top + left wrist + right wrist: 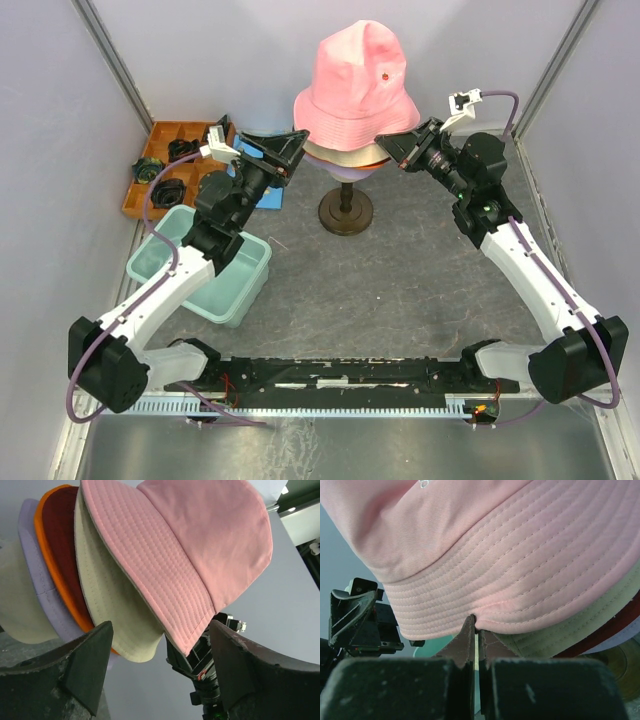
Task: Stack the hats
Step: Stack the hat on the hat.
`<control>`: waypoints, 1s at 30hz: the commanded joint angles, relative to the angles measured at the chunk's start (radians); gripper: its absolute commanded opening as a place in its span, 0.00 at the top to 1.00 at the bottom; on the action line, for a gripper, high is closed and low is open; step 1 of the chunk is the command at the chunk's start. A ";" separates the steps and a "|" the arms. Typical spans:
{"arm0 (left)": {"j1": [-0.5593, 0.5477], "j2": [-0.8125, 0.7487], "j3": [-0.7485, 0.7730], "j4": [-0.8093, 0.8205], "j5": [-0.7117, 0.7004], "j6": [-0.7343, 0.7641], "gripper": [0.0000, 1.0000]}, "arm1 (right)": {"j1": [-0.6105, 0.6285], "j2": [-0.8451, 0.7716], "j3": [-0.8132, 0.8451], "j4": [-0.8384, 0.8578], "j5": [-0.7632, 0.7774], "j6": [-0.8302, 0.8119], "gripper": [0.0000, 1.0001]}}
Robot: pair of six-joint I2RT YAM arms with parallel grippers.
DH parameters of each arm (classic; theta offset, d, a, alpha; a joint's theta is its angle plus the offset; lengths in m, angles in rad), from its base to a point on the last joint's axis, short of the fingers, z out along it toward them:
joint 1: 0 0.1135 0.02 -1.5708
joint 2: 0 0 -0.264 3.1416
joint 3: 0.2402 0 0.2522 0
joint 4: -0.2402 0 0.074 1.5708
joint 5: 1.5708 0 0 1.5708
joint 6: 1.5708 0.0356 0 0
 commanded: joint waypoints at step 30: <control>-0.047 0.178 0.099 0.360 -0.113 -0.144 0.40 | 0.051 0.022 -0.014 -0.065 -0.018 -0.037 1.00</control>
